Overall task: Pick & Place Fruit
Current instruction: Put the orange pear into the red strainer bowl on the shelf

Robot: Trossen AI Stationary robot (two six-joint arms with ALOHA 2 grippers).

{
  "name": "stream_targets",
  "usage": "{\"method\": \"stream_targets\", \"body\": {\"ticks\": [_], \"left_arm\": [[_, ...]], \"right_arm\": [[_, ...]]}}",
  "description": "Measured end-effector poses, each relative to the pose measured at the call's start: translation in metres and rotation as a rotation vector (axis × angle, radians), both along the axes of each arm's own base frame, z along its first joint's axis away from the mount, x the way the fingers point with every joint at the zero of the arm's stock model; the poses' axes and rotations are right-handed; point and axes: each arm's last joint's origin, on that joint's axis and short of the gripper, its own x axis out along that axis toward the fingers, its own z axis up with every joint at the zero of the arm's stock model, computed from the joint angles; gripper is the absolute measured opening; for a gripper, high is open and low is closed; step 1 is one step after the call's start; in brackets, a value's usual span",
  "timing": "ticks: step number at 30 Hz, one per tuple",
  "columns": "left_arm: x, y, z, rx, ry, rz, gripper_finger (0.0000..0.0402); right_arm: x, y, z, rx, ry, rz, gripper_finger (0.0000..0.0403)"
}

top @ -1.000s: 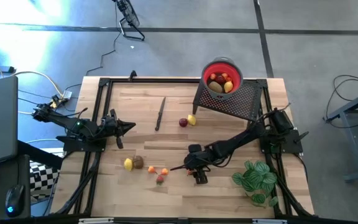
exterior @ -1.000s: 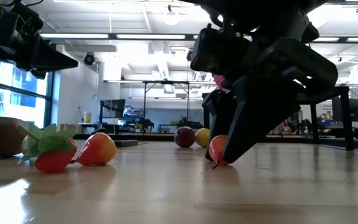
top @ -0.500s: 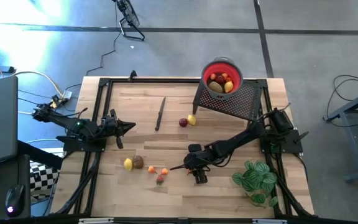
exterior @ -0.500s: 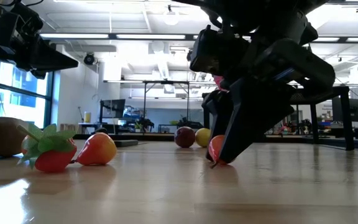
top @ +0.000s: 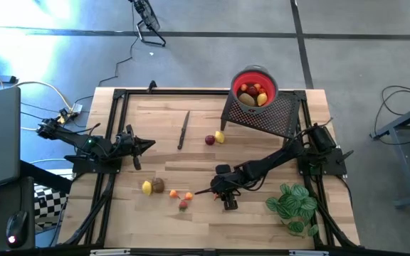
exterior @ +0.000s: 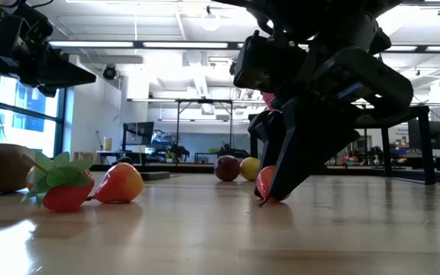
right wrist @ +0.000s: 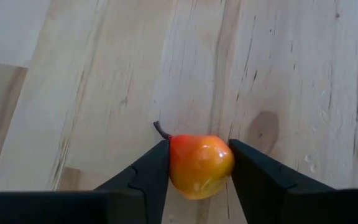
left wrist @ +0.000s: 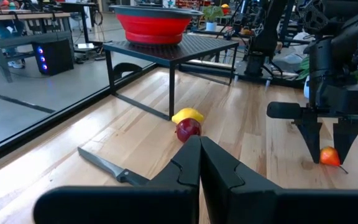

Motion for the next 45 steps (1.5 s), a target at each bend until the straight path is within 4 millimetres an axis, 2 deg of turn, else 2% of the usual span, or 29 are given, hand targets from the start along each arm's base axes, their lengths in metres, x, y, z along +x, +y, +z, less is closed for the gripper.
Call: {"method": "stream_targets", "body": {"ticks": [16, 24, 45], "left_arm": [[0.0, 0.0, 0.0, 0.0, 0.0, 0.0, 0.0], [0.0, 0.0, 0.0, 0.0, 0.0, 0.0, 0.0], [0.0, 0.0, 0.0, 0.0, 0.0, 0.0, 0.0]], "right_arm": [[-0.002, 0.0, 0.004, 0.017, 0.005, -0.002, 0.0145], [-0.007, -0.003, 0.03, 0.033, -0.034, -0.024, 0.0145], [-0.026, -0.013, 0.11, 0.036, -0.286, -0.093, 0.0146]]}}
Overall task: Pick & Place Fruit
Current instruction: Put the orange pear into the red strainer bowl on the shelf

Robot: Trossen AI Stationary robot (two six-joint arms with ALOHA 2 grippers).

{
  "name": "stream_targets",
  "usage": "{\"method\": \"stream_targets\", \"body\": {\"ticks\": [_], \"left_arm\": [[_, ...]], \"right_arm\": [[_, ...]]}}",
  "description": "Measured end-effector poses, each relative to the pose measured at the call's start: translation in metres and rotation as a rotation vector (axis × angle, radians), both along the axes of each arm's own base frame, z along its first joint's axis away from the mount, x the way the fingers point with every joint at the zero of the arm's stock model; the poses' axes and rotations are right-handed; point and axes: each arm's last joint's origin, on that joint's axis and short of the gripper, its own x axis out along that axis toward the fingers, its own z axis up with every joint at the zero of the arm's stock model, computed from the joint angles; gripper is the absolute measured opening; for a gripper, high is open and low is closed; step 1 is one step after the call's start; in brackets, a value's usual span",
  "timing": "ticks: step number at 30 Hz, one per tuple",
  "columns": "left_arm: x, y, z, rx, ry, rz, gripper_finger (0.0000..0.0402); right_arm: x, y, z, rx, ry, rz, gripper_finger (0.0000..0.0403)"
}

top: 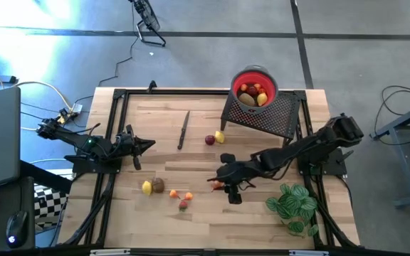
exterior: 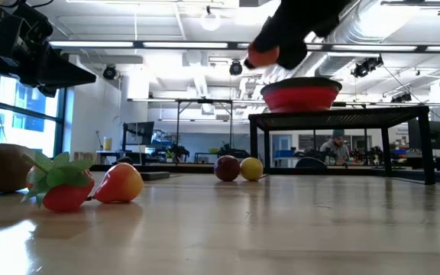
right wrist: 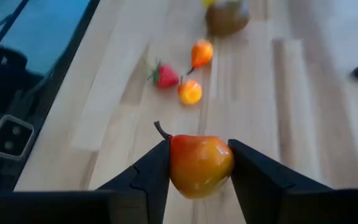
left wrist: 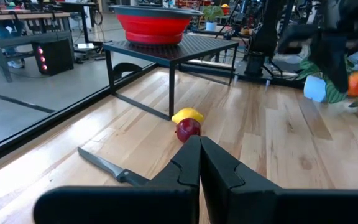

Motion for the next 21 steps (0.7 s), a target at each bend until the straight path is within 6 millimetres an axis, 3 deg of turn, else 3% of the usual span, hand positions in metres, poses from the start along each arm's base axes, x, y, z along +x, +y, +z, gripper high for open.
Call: {"method": "stream_targets", "body": {"ticks": [21], "left_arm": [[0.0, 0.0, 0.0, 0.0, 0.0, 0.0, 0.0]], "right_arm": [[-0.038, -0.019, 0.066, -0.082, -0.201, -0.194, 0.0146]]}}
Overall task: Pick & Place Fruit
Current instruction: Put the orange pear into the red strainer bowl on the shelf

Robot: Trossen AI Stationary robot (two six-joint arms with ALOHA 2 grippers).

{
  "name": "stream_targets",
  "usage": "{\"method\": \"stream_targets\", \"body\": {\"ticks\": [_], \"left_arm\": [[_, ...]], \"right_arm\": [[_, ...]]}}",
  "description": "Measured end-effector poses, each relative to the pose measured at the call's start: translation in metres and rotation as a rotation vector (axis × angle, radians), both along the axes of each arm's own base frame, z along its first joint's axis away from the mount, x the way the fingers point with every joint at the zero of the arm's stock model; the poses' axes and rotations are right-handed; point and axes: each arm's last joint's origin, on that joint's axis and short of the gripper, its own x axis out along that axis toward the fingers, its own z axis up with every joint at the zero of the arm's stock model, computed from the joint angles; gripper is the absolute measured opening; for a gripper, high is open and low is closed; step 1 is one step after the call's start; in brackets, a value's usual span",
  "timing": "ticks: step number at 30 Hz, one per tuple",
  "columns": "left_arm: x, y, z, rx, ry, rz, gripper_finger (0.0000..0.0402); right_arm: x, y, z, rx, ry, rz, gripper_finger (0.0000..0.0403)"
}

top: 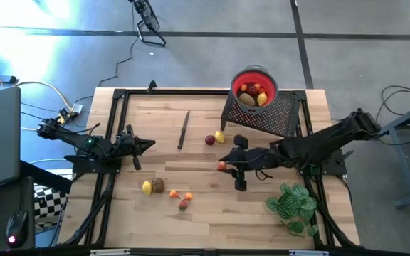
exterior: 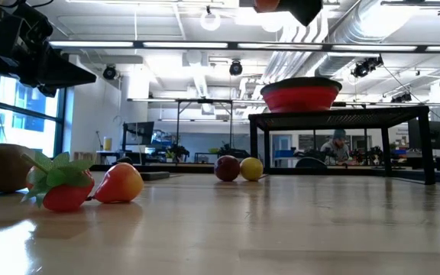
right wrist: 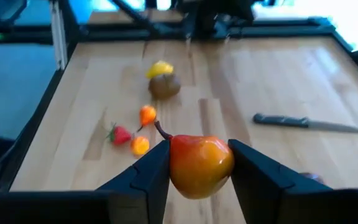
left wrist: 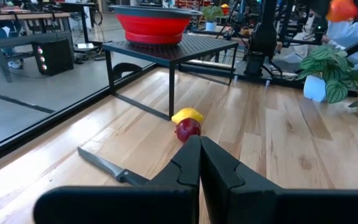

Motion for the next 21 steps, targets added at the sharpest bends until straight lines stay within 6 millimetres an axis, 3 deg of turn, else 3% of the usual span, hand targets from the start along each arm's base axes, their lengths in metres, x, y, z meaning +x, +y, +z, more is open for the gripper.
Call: {"method": "stream_targets", "body": {"ticks": [10, 21], "left_arm": [[0.0, 0.0, 0.0, 0.021, 0.006, -0.002, 0.0], [0.0, -0.001, 0.0, 0.02, 0.008, -0.031, 0.0]], "right_arm": [[-0.016, -0.01, 0.023, -0.085, -0.096, -0.136, 0.0146], [-0.019, -0.014, 0.028, -0.132, -0.132, -0.246, 0.0146]]}}
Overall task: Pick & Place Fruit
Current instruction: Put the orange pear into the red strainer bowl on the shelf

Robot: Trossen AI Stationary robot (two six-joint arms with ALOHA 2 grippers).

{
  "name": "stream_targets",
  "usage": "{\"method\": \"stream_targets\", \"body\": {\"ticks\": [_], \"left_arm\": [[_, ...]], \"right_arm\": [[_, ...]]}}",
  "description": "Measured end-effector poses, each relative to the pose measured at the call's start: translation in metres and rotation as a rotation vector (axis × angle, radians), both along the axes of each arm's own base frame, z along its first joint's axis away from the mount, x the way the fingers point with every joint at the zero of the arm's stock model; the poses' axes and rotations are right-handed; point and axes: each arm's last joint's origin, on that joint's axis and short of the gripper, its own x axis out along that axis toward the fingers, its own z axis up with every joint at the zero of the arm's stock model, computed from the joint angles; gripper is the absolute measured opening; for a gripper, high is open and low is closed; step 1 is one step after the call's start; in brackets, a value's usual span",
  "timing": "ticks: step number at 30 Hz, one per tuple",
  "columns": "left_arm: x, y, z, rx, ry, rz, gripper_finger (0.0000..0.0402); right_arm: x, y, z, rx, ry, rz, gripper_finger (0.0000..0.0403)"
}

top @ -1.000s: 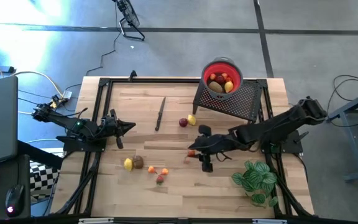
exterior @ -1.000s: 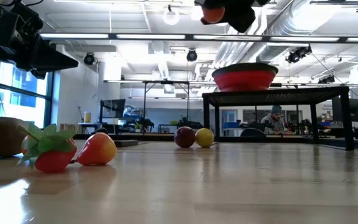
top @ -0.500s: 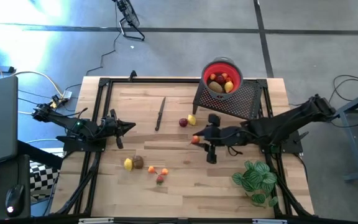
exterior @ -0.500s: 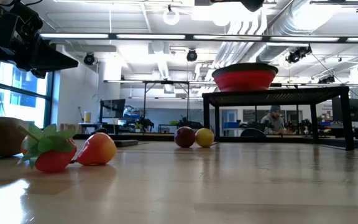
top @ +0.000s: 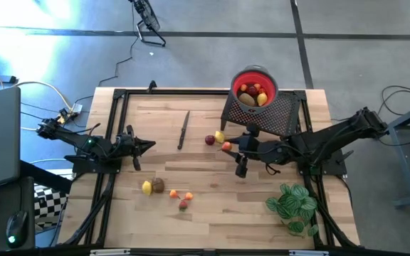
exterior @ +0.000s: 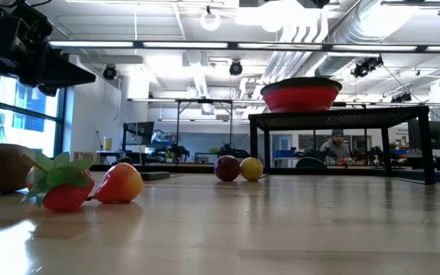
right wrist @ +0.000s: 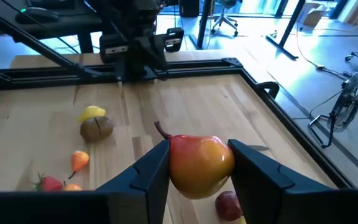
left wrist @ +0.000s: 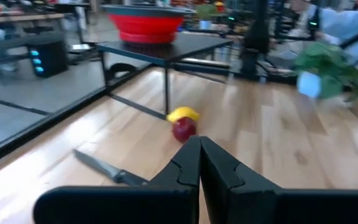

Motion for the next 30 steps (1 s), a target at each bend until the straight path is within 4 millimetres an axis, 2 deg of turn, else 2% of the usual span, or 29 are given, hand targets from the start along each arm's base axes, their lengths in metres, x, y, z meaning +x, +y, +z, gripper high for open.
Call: {"method": "stream_targets", "body": {"ticks": [6, 15, 17, 21, 30], "left_arm": [[0.001, -0.003, 0.0, 0.093, 0.032, -0.114, 0.0], [0.001, -0.002, 0.0, 0.164, 0.05, -0.079, 0.0], [0.001, -0.002, 0.001, 0.127, 0.032, -0.09, 0.0], [0.002, -0.006, 0.0, 0.003, 0.009, -0.219, 0.0], [0.013, -0.012, -0.006, -0.021, -0.057, -0.266, 0.0]], "right_arm": [[0.0, -0.001, 0.0, -0.011, -0.009, -0.03, 0.0146], [0.004, -0.015, 0.0, -0.012, -0.007, -0.081, 0.0146], [0.004, -0.019, 0.0, -0.007, -0.006, -0.085, 0.0146], [0.006, -0.025, 0.0, -0.005, -0.005, -0.101, 0.0146], [0.006, -0.03, 0.0, -0.005, -0.004, -0.116, 0.0146]]}}
